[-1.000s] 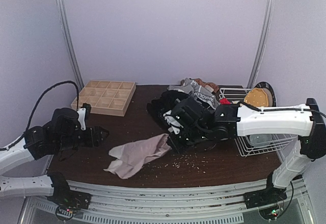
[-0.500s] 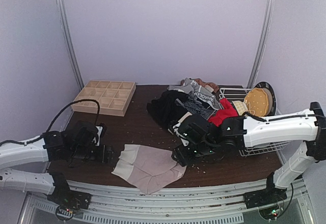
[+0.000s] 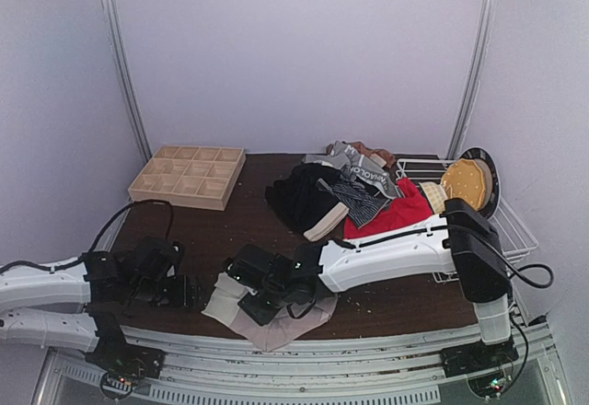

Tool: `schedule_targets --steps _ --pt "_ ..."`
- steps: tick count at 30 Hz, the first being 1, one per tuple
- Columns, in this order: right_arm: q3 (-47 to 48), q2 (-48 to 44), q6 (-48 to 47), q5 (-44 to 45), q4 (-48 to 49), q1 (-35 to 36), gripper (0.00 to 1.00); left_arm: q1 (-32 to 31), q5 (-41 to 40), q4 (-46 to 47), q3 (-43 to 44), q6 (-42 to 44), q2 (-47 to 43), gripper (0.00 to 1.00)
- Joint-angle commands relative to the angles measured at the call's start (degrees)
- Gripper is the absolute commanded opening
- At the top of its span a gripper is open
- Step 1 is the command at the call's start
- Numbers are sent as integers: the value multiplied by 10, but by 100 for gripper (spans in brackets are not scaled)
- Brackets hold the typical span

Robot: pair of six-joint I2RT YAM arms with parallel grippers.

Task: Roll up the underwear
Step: Adjust the underwear at the center of the board.

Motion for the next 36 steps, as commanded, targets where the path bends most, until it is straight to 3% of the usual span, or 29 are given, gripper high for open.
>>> schedule_targets --steps 1,6,18,28,33,36 --pt "58 38 -30 37 -46 3 59 -1 22 27 -26 -63 -1 79" --pt "86 76 -39 74 -68 4 51 -1 62 64 -68 -111 -13 78" --pt "95 76 -22 105 -77 4 0 -1 112 119 -77 -137 28 73" --pt "27 -33 31 81 -16 -14 0 -1 118 154 -69 -122 88 55" --pt "1 -52 70 43 5 -46 0 -2 139 199 -66 -116 149 52" --pt "-12 -59 89 36 14 -62 0 -1 144 216 -62 -112 177 45"
